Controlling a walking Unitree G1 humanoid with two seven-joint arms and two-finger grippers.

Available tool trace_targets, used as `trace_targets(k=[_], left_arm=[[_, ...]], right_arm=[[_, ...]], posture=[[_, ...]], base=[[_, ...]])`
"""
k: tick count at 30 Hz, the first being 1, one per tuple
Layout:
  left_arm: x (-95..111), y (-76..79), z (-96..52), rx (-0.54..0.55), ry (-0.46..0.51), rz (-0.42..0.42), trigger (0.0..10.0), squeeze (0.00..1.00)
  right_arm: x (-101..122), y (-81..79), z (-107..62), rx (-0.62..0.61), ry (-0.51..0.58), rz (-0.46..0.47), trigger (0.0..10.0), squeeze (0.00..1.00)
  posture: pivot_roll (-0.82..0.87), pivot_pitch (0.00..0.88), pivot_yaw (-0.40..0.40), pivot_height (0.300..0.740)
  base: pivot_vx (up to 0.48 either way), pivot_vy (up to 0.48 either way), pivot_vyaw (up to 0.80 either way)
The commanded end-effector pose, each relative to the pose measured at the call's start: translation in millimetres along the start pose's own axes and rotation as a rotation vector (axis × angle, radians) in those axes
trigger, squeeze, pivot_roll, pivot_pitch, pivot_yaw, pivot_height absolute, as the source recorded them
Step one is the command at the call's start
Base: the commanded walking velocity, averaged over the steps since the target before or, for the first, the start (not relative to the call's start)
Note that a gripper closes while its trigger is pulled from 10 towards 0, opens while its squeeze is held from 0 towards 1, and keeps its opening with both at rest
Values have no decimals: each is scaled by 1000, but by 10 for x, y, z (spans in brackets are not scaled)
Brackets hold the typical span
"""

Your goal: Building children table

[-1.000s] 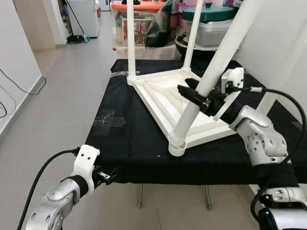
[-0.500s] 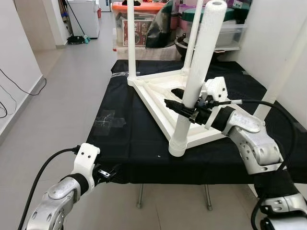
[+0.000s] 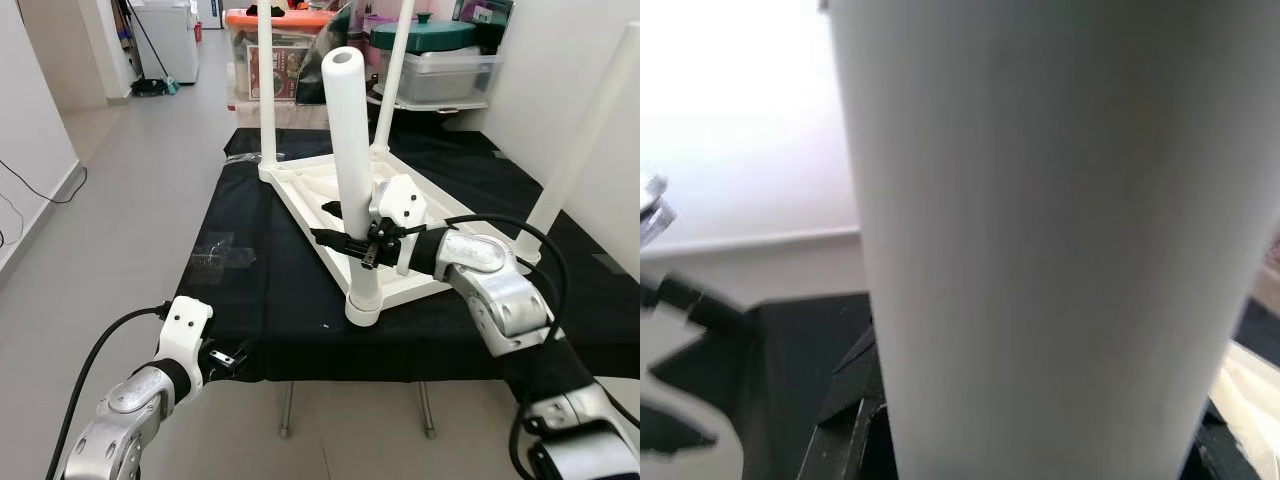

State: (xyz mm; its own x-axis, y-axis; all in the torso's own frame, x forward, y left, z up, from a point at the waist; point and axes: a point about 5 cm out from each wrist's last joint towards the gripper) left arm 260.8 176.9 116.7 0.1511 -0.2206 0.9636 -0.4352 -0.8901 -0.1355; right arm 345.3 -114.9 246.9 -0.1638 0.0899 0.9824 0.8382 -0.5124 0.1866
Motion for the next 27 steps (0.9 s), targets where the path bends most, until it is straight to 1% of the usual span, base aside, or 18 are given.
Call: trace_targets(k=[1,7,8,14,15,16,18,19,20,22,23,24,25,26,27], left_arm=[[-29,19,14,-2,-9,0,10000,0],[-41,21,33,-3,-10,-5,10000,0],[-43,18,37,-1,-11,-4,10000,0],[-45,7,38,2,-11,-2,10000,0],[-54,-10,35,7,-17,-3,10000,0],[-54,-10,35,7,-17,-3,10000,0],[-68,-26,37,13,-25,-3,10000,0],[-71,-28,38,14,-27,-3,10000,0],[-68,-24,45,13,-26,-1,10000,0],[-68,-24,45,13,-26,-1,10000,0],[-65,-21,49,13,-26,-1,10000,0],[-62,-17,58,12,-25,-1,10000,0],[-62,-17,58,12,-25,-1,10000,0],[-62,-14,65,13,-26,0,10000,0],[-66,-7,77,16,-29,0,10000,0]], right_arm=[[-136,-15,25,25,-11,124,0,0],[-131,52,35,3,27,203,0,0],[-163,76,43,-18,22,210,0,0],[-210,86,63,-42,11,215,0,0],[-282,79,101,-83,-11,238,0,0],[-282,79,101,-83,-11,238,0,0],[-434,80,162,-181,-66,288,0,0],[-470,82,174,-205,-80,300,0,0],[-520,109,184,-257,-106,309,0,0],[-520,109,184,-257,-106,309,0,0],[-549,129,189,-290,-123,314,0,0],[-582,194,188,-372,-139,334,0,0],[-582,194,188,-372,-139,334,0,0],[-611,300,163,-498,-138,395,0,0],[-641,423,110,-686,-127,465,0,0]], posture=[[103,0,-63,740],[99,0,-63,740],[100,0,-63,740],[104,0,-64,740],[101,0,-61,740],[101,0,-61,740],[102,0,-60,740],[102,0,-60,740],[102,0,-60,740],[102,0,-60,740],[102,0,-60,740],[100,0,-60,740],[100,0,-60,740],[100,0,-62,740],[99,0,-63,740]], base=[[0,0,0],[0,0,0],[0,0,0],[0,0,0],[0,0,0],[0,0,0],[0,0,0],[0,0,0],[0,0,0],[0,0,0],[0,0,0],[0,0,0],[0,0,0],[0,0,0],[0,0,0]])
Point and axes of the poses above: a point about 5 cm out from each wrist's last joint towards the gripper, its own z axis pointing out of the wrist towards the gripper, its own x axis along the axis of the wrist's last joint, y = z × x, and after that the axes turned 7 degrees about z, right-handed
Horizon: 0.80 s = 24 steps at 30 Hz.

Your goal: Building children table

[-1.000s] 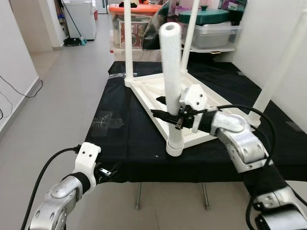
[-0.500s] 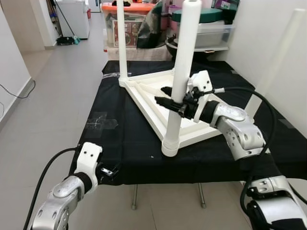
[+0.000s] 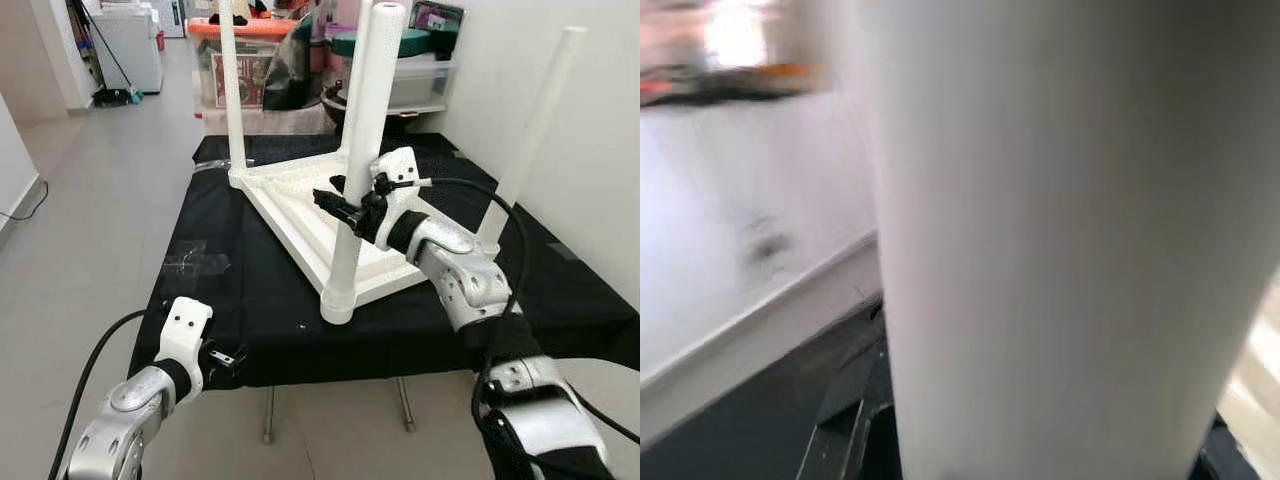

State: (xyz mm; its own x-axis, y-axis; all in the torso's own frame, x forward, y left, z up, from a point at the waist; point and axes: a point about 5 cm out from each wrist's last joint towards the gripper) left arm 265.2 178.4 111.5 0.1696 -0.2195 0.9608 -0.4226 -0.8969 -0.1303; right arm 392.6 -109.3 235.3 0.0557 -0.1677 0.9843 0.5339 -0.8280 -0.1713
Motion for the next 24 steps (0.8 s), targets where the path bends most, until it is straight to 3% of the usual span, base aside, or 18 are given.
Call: trace_targets(k=[1,8,9,14,16,17,24], left_arm=[[-18,19,33,3,-13,8,10000,0],[-28,44,45,3,-15,7,10000,0],[-33,43,51,3,-17,7,10000,0],[-27,26,55,6,-15,9,10000,0],[-28,18,54,7,-14,9,10000,0],[-32,2,51,10,-15,9,10000,0],[-41,-22,50,16,-16,11,10000,0]], right_arm=[[-384,295,-108,-252,-137,87,0,0],[-386,302,-113,-385,-102,141,0,0],[-376,196,-82,-420,-72,143,0,0],[-379,35,-26,-391,-55,112,0,0],[-388,-39,15,-357,-55,106,0,0],[-368,-195,87,-250,-20,138,0,0],[-288,-292,79,-19,-30,34,0,0]], posture=[[99,0,-63,740],[92,0,-63,740],[88,0,-63,740],[90,0,-64,740],[90,0,-65,740],[93,0,-67,740],[93,0,-73,740]], base=[[0,0,0],[0,0,0],[0,0,0],[0,0,0],[0,0,0],[0,0,0],[0,0,0]])
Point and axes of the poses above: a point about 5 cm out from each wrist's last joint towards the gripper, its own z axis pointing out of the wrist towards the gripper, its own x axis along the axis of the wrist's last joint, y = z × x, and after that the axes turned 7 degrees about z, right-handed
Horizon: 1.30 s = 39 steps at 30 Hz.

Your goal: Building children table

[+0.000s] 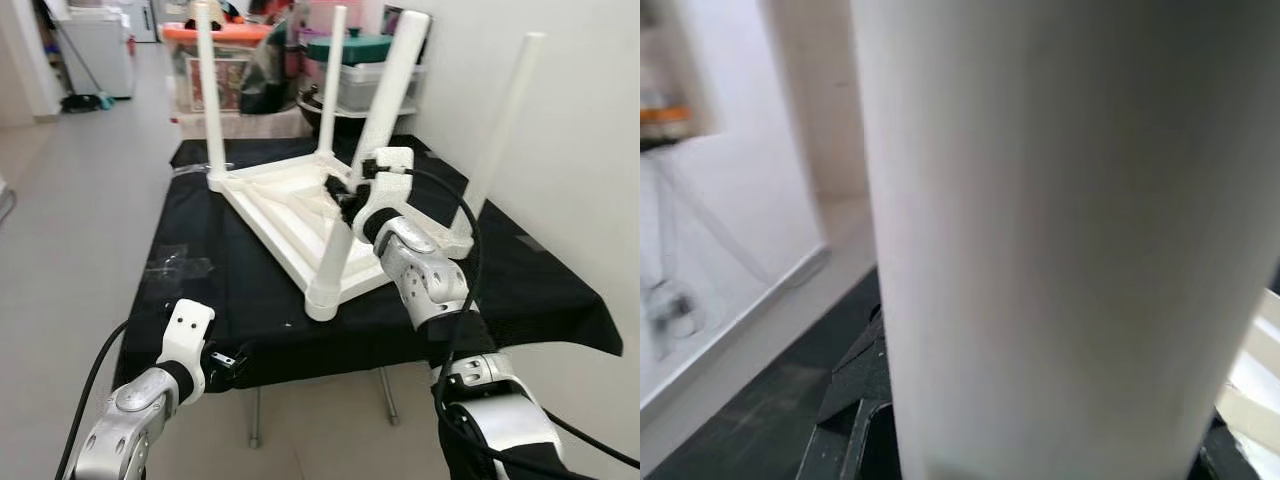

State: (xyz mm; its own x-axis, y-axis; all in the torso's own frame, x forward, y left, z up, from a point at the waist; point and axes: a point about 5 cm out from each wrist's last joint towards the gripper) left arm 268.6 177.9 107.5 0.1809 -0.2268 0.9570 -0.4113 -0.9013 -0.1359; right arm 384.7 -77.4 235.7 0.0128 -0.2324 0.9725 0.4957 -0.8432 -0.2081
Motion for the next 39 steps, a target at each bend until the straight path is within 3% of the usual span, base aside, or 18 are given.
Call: trace_targets(k=[1,3,4,6,7,9,10,11,12,16,22,29,39], left_arm=[[-9,-17,8,3,-3,9,10000,0],[-13,-20,12,5,-2,7,10000,0],[-13,-20,12,5,-2,7,10000,0],[-18,0,21,2,-2,5,10000,0],[-18,0,21,2,-2,5,10000,0],[-15,13,32,1,-1,5,10000,0],[-15,13,32,1,-1,5,10000,0],[-9,17,36,4,2,4,10000,0],[-9,17,36,4,2,4,10000,0],[1,26,33,7,5,3,10000,0],[12,24,25,17,10,2,10000,0],[-12,40,6,27,9,-9,10000,0],[-50,45,-4,38,7,-26,10000,0]], right_arm=[[-231,25,-41,22,-101,-1,0,0],[-173,-9,-81,142,-105,-39,0,0],[-173,-9,-81,142,-105,-39,0,0],[-79,-64,-145,330,-93,-74,0,0],[-79,-64,-145,330,-93,-74,0,0],[-26,-95,-197,486,-99,-105,0,0],[-26,-95,-197,486,-99,-105,0,0],[2,-119,-228,612,-106,-134,0,0],[2,-119,-228,612,-106,-134,0,0],[95,-164,-255,815,-134,-121,0,0],[231,-198,-203,916,-156,-145,0,0],[341,-364,-153,1145,-250,-223,0,0],[287,-406,-123,1185,-281,-207,0,0]], posture=[[93,0,-73,740],[91,0,-72,740],[91,0,-72,740],[90,0,-74,740],[90,0,-74,740],[96,0,-79,740],[96,0,-79,740],[104,0,-85,740],[104,0,-85,740],[120,0,-96,740],[141,0,-119,740],[153,0,-139,740],[158,0,-151,740]], base=[[0,0,0],[0,0,0],[0,0,0],[0,0,0],[0,0,0],[0,0,0],[0,0,0],[0,0,0],[0,0,0],[0,0,0],[0,0,0],[0,0,0],[0,0,0]])
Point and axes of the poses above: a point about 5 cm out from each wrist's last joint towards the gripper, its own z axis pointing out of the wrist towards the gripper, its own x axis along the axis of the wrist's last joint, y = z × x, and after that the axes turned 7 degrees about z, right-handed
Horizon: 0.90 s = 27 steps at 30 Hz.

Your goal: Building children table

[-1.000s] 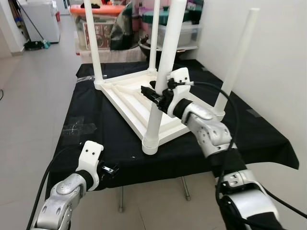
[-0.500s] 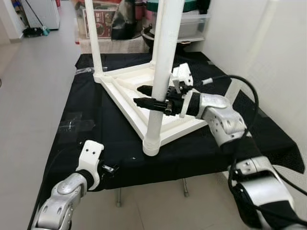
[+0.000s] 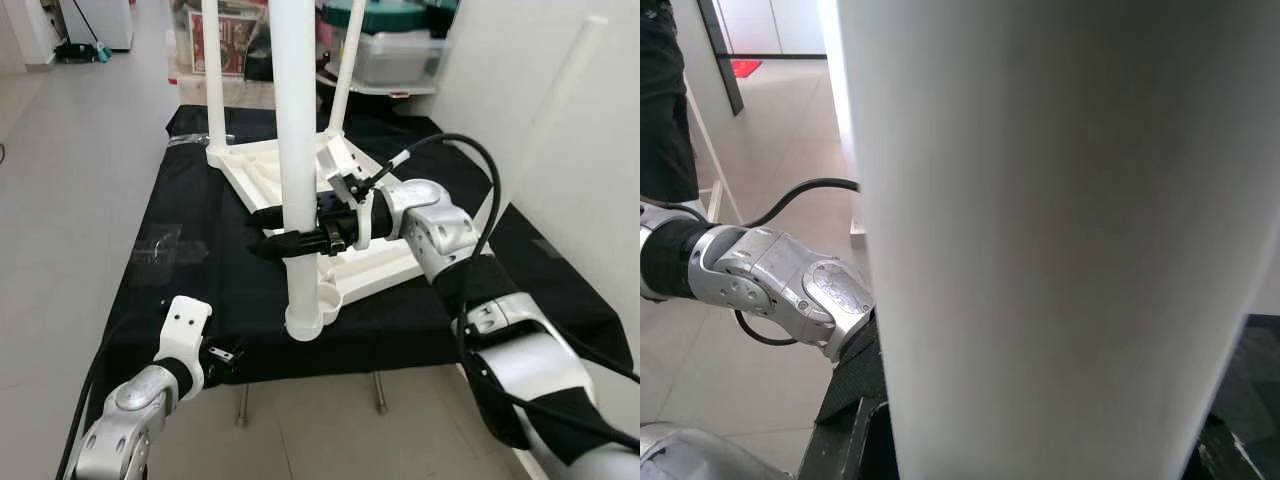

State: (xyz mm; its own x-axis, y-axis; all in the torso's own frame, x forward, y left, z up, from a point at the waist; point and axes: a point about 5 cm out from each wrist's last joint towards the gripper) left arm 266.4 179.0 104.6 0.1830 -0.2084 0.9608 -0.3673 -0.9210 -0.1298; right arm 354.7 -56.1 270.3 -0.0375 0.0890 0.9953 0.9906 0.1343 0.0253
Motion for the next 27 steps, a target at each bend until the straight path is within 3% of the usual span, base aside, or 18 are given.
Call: trace_targets(k=[1,6,7,8,9,11,12,13,14,16,19,21,27], left_arm=[[-24,40,8,-5,-1,-8,10000,0],[-26,38,11,-3,-2,-11,10000,0],[-18,37,17,-2,0,-11,10000,0],[-18,37,17,-2,0,-11,10000,0],[-13,40,25,-3,2,-13,10000,0],[-13,40,25,-3,2,-13,10000,0],[-12,50,31,-6,4,-15,10000,0],[-12,50,31,-6,4,-15,10000,0],[-20,71,12,-24,4,-22,10000,0],[-20,71,12,-24,4,-22,10000,0],[-28,48,-18,-33,0,-20,10000,0],[-26,-1,-32,-34,-3,-14,10000,0],[-2,18,-13,-46,2,-12,10000,0]], right_arm=[[-16,14,13,-14,-1,-15,0,0],[93,96,-6,-101,75,-27,0,0],[243,162,-41,-186,175,-16,0,0],[243,162,-41,-186,175,-16,0,0],[402,232,-98,-284,293,8,0,0],[402,232,-98,-284,293,8,0,0],[546,280,-181,-357,420,47,0,0],[546,280,-181,-357,420,47,0,0],[712,302,-384,-412,621,111,0,0],[712,302,-384,-412,621,111,0,0],[745,287,-503,-413,706,146,0,0],[738,283,-589,-419,787,211,0,0],[652,282,-632,-426,903,328,0,0]], posture=[[158,0,-151,740],[154,0,-150,740],[150,0,-149,740],[150,0,-149,740],[149,0,-147,740],[149,0,-147,740],[155,0,-144,740],[155,0,-144,740],[155,0,-133,740],[155,0,-133,740],[155,0,-129,740],[150,0,-119,740],[149,0,-109,740]], base=[[0,0,0],[0,0,0],[0,0,0],[0,0,0],[0,0,0],[0,0,0],[0,0,0],[0,0,0],[0,0,0],[0,0,0],[0,0,0],[0,0,0],[0,0,0]])
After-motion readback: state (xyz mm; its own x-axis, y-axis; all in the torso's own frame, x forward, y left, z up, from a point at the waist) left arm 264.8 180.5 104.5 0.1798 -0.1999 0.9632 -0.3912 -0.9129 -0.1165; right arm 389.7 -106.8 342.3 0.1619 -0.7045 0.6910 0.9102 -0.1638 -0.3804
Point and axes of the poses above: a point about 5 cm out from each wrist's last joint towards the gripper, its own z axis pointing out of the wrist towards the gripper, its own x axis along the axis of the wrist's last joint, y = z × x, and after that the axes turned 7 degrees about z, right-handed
